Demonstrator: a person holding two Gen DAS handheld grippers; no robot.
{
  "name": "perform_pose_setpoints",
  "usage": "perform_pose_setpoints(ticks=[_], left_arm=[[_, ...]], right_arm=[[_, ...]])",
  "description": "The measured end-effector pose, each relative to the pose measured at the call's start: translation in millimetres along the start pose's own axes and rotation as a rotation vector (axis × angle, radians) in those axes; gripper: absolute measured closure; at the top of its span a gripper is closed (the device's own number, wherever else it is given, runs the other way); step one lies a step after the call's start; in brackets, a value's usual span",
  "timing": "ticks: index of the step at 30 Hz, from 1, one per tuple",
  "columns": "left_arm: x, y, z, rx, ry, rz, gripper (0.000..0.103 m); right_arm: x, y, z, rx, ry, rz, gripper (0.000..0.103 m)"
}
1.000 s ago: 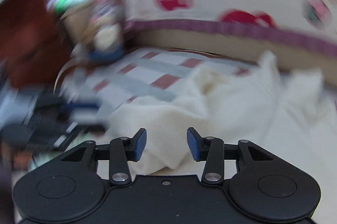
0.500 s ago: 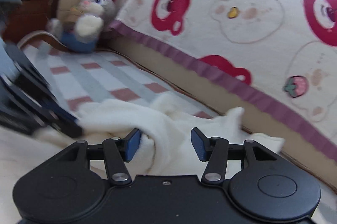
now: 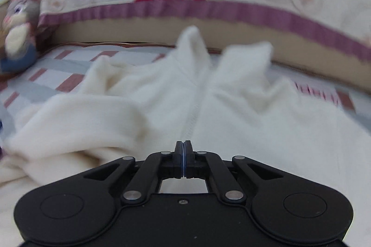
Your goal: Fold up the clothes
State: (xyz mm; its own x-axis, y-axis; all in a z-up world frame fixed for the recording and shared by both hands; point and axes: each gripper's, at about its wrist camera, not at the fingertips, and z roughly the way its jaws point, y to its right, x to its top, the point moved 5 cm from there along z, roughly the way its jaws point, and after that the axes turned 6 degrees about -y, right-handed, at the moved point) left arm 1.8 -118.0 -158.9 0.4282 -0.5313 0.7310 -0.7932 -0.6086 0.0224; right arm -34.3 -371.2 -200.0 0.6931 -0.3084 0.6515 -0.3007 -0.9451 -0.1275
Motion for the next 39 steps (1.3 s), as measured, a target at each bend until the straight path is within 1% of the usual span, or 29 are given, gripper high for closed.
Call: perform_pose_setpoints(ticks=[1,2,3,5,7,8,9,10,11,12,13,16,18,21,22,26,27,29,30,32,33,37,39], left_arm=[[-2.1,-1.9,6.2,0.004,-0.011,0.008,0.05],[-4.5,-2.9,12.6,0.01,-0.025,0.021,0.044],[-7.3,-2.7,18.9,0.027,-0.04,0.049,0.042],[-10.3,-0.9,31.2,0.066,-0.069,0.102,0.042],[-12.4,1.0,43.4,0.104,-0.099,0.151,0.042],[-11.7,0.5,48.4,0.103,-0.115,0.145,0.05],[-9.0,-2.4,52.1,0.092,-0.134,0.109,0.089],[-5.1,-7.0,53.7,0.095,-0.154,0.071,0.098],[0.1,-11.9,48.7,0.109,-0.148,0.051,0.099],[6.0,-16.5,40.2,0.126,-0.124,0.039,0.099],[11.8,-21.1,31.6,0.143,-0.101,0.028,0.099],[30.1,-47.3,-3.0,0.234,-0.042,0.01,0.099],[40.3,-78.4,-25.4,0.291,-0.035,-0.043,0.099],[52.4,-135.0,-62.2,0.395,-0.032,-0.138,0.099],[53.8,-156.6,-72.4,0.43,-0.034,-0.19,0.099],[51.6,-249.0,-107.7,0.572,-0.054,-0.457,0.099],[46.6,-270.3,-113.2,0.604,-0.058,-0.522,0.099],[33.6,-303.1,-115.2,0.667,-0.078,-0.605,0.099],[27.2,-312.5,-112.0,0.703,-0.103,-0.609,0.099],[14.2,-323.4,-101.2,0.782,-0.174,-0.574,0.099],[8.8,-327.3,-96.5,0.808,-0.194,-0.565,0.099],[-10.2,-338.8,-79.3,0.871,-0.229,-0.556,0.098],[-15.9,-341.8,-79.1,0.877,-0.229,-0.59,0.088]], right_arm=[[-1.9,6.0,-2.2,0.027,0.001,0.038,0.102],[-3.9,9.4,-5.1,0.053,0.005,0.06,0.102],[-6.8,8.4,-7.2,0.072,0.001,0.053,0.101],[-12.7,6.2,-11.4,0.111,-0.005,0.04,0.094],[-17.8,3.5,-15.1,0.147,-0.009,0.025,0.094],[-19.9,1.9,-16.8,0.163,-0.009,0.018,0.091],[-21.8,1.6,-18.0,0.173,-0.013,0.011,0.089],[-23.7,1.2,-19.2,0.184,-0.018,0.005,0.079],[-25.6,0.8,-20.5,0.194,-0.022,-0.001,0.069],[-27.4,0.8,-20.4,0.194,-0.029,-0.018,0.067],[-30.8,1.3,-21.3,0.189,-0.036,-0.036,0.066],[-39.9,7.3,-19.1,0.16,-0.078,-0.059,0.065],[-45.1,12.3,-16.8,0.155,-0.105,-0.059,0.063],[-49.6,18.6,-14.3,0.142,-0.134,-0.062,0.061],[-51.2,20.2,-13.2,0.141,-0.145,-0.066,0.06],[-55.2,26.7,-13.5,0.164,-0.149,-0.041,0.06],[-55.3,28.2,-13.4,0.168,-0.149,-0.035,0.06],[-56.0,27.6,-13.4,0.165,-0.149,-0.043,0.059],[-56.3,27.3,-13.4,0.163,-0.148,-0.047,0.059],[-57.8,25.6,-13.9,0.157,-0.145,-0.065,0.059],[-58.1,26.1,-14.0,0.159,-0.144,-0.067,0.059],[-58.1,29.3,-14.2,0.171,-0.141,-0.061,0.059],[-58.0,29.6,-14.2,0.17,-0.141,-0.061,0.059]])
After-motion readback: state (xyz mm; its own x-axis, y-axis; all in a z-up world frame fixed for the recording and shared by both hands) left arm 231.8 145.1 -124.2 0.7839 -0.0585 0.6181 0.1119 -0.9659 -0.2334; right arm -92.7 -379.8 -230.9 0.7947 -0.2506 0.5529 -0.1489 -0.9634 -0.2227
